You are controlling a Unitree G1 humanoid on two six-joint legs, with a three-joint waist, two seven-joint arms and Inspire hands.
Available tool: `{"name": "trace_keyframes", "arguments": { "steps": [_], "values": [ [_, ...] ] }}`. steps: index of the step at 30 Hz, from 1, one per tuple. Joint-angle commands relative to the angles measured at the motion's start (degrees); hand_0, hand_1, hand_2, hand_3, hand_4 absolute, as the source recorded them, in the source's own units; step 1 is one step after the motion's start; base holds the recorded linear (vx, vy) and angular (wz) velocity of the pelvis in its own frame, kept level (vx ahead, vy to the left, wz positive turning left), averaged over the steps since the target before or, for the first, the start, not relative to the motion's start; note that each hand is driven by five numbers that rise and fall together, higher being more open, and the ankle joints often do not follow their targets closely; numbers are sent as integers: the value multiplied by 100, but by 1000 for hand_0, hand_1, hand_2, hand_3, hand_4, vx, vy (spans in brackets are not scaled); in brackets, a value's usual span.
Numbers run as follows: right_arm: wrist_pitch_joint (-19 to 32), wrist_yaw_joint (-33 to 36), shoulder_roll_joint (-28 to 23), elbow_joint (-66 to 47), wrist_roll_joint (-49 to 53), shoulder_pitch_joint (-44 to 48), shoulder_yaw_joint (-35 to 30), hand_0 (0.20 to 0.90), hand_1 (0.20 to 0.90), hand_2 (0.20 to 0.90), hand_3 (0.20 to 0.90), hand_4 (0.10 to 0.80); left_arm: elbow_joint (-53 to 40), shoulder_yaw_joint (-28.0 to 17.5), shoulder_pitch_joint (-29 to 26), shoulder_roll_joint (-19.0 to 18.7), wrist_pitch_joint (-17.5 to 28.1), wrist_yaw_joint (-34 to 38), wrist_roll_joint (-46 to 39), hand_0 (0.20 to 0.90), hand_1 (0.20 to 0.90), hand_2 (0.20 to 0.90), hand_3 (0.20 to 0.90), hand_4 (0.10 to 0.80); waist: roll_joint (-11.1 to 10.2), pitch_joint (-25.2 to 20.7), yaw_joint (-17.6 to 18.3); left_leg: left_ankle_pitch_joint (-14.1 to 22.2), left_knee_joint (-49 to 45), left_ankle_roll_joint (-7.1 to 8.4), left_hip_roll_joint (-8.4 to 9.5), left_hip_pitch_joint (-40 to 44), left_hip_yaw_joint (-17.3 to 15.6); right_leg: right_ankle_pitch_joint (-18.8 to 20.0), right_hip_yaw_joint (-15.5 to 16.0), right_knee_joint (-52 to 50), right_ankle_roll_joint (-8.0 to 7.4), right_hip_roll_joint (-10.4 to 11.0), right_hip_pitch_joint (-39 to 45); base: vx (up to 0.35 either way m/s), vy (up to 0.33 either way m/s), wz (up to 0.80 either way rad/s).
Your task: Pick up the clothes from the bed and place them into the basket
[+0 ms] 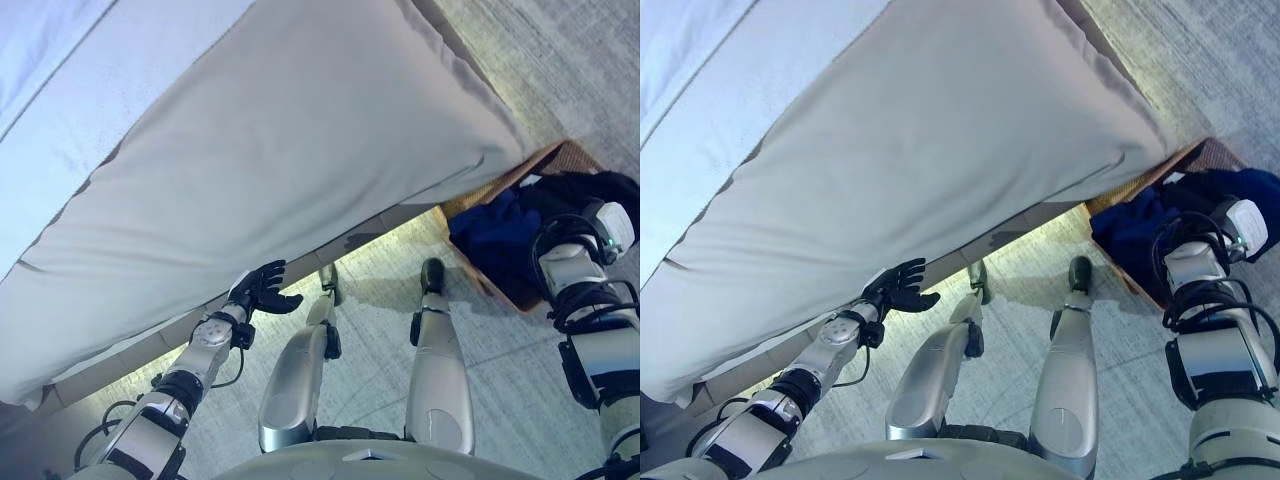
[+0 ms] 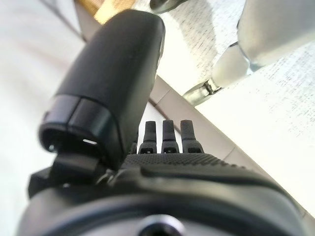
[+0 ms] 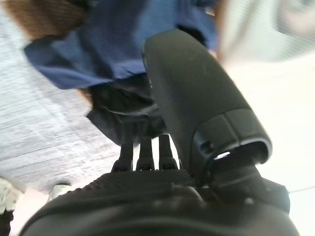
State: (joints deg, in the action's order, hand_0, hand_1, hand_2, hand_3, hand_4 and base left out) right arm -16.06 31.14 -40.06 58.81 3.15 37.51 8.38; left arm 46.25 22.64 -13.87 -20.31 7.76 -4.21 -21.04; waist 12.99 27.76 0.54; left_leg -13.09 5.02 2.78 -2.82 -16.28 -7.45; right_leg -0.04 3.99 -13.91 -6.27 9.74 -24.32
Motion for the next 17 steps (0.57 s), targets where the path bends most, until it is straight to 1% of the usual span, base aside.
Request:
{"name": "trace_keyframes", "arguments": {
  "steps": [1,2,3,5,7,8,11,13,15,17],
  "values": [
    [514,807,-344,-488,223,-206,-237,900,900,900,900,800,21,-220,315,-119,122,-26,3,900,900,900,900,800,-182,-88,166,887,-351,51,183,292,-212,-115,607,526,434,-443,487,78,38,21],
    [514,807,-344,-488,223,-206,-237,900,900,900,900,800,21,-219,315,-119,122,-26,3,900,900,900,900,800,-182,-87,166,887,-350,51,183,294,-212,-114,607,527,434,-443,488,132,51,17],
    [762,847,-31,-923,302,-770,-441,900,900,900,900,800,185,-400,403,-85,-8,-61,120,900,900,900,900,800,-424,-315,163,937,-184,64,146,587,-267,-51,657,796,373,-472,861,161,50,19],
    [992,671,301,-1318,401,-1353,-507,900,900,900,900,800,298,-552,522,-59,-127,-87,282,900,900,900,900,800,-662,-531,154,992,-87,55,132,851,-280,19,707,1042,325,-490,1237,190,57,22],
    [1117,465,575,-1588,498,-1889,-546,900,900,900,900,800,377,-655,663,-33,-246,-99,497,900,900,900,900,800,-875,-762,135,1057,-70,39,119,1056,-292,76,749,1203,289,-506,1519,184,62,13],
    [1253,153,740,-1637,639,-2142,-566,900,900,900,900,800,449,-695,752,-3,-297,-129,591,900,900,900,900,800,-983,-913,131,1096,-69,22,110,1177,-308,97,763,1271,271,-510,1664,208,88,3],
    [1372,-271,1024,-1568,840,-2566,-619,900,900,900,900,800,649,-781,907,81,-351,-171,722,900,900,900,900,800,-1144,-1222,127,1186,-71,-7,91,1445,-337,115,791,1391,254,-541,1963,200,109,3],
    [1406,-755,1481,-1160,955,-2968,-600,900,900,900,900,800,1000,-869,1037,232,-350,-187,835,900,900,900,900,800,-1282,-1636,94,1320,-57,-68,74,1801,-362,110,798,1542,251,-595,2350,289,170,1],
    [1499,-969,1734,-842,843,-3136,-514,900,900,900,900,800,1190,-910,1077,305,-334,-212,866,900,900,900,900,800,-1328,-1837,77,1364,-39,-101,88,1950,-375,122,811,1616,258,-609,2505,194,130,3],
    [1679,-1456,2037,-514,748,-3327,-391,900,900,900,900,800,1388,-980,1127,380,-315,-237,900,900,900,900,900,800,-1366,-2008,72,1432,-2,-136,99,2147,-374,97,800,1664,260,-622,2704,147,117,1]
  ]
}}
